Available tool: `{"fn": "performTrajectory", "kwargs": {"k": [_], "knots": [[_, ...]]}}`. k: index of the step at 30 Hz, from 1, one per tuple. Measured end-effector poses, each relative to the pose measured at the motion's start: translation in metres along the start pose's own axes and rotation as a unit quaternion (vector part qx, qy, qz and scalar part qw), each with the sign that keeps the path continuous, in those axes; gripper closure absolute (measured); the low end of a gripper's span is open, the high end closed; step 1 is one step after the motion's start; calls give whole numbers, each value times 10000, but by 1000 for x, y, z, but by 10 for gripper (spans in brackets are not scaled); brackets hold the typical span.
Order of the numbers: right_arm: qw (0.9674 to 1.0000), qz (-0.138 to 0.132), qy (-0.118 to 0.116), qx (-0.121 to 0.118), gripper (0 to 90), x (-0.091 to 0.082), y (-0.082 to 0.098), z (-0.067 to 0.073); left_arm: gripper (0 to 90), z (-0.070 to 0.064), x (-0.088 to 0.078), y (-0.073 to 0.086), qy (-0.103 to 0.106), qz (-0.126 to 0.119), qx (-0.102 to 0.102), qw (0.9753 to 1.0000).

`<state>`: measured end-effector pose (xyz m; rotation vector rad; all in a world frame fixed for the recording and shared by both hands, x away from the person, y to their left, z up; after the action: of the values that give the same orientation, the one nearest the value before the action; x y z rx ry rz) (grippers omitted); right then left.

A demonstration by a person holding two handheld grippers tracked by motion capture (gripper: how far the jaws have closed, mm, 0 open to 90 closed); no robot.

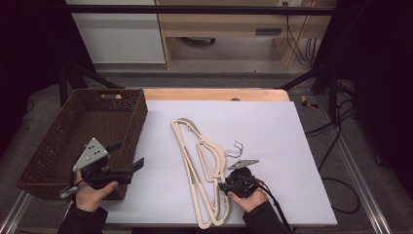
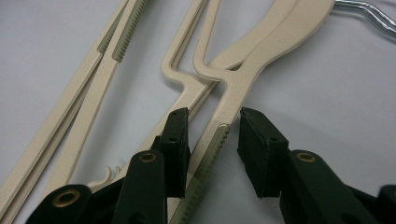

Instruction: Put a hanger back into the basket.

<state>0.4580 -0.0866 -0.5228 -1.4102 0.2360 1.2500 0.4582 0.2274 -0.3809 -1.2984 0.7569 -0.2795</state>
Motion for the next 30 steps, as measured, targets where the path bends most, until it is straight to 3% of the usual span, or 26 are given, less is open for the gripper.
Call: {"fn": "performTrajectory", "kwargs": {"k": [5, 10, 16, 24, 29, 30], "knots": [[9999, 48, 66, 91, 681, -1, 1, -2, 59, -1, 1, 0, 13, 11, -3, 10000], [9987, -21, -26, 500, 793, -3, -1, -13, 61, -7, 6, 1, 57, 65, 27, 10000], [9986, -119, -18, 506, 801, -7, -3, -18, 64, -11, 9, 2, 104, 106, 59, 9999], [9992, -308, 22, 262, 806, -21, -10, -16, 70, -28, 19, 1, 306, 246, 91, 9992], [9988, -470, 78, -64, 808, -30, -16, -13, 75, -40, 36, -1, 468, 405, 131, 9980], [9988, -471, 76, -93, 809, -32, -16, -12, 76, -44, 46, 0, 533, 515, 166, 9971]]}}
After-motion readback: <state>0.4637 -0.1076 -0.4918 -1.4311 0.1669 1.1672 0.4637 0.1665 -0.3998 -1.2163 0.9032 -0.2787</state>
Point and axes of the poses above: each handheld gripper's, and its own axes: x roughly forward along the jaws, y roughly out of its underside, z roughly to its left, the point moved 7 cm from there along x, roughly forward along the jaws, and after that the axes turned 4 degrees about x, right-handed, at the moved point
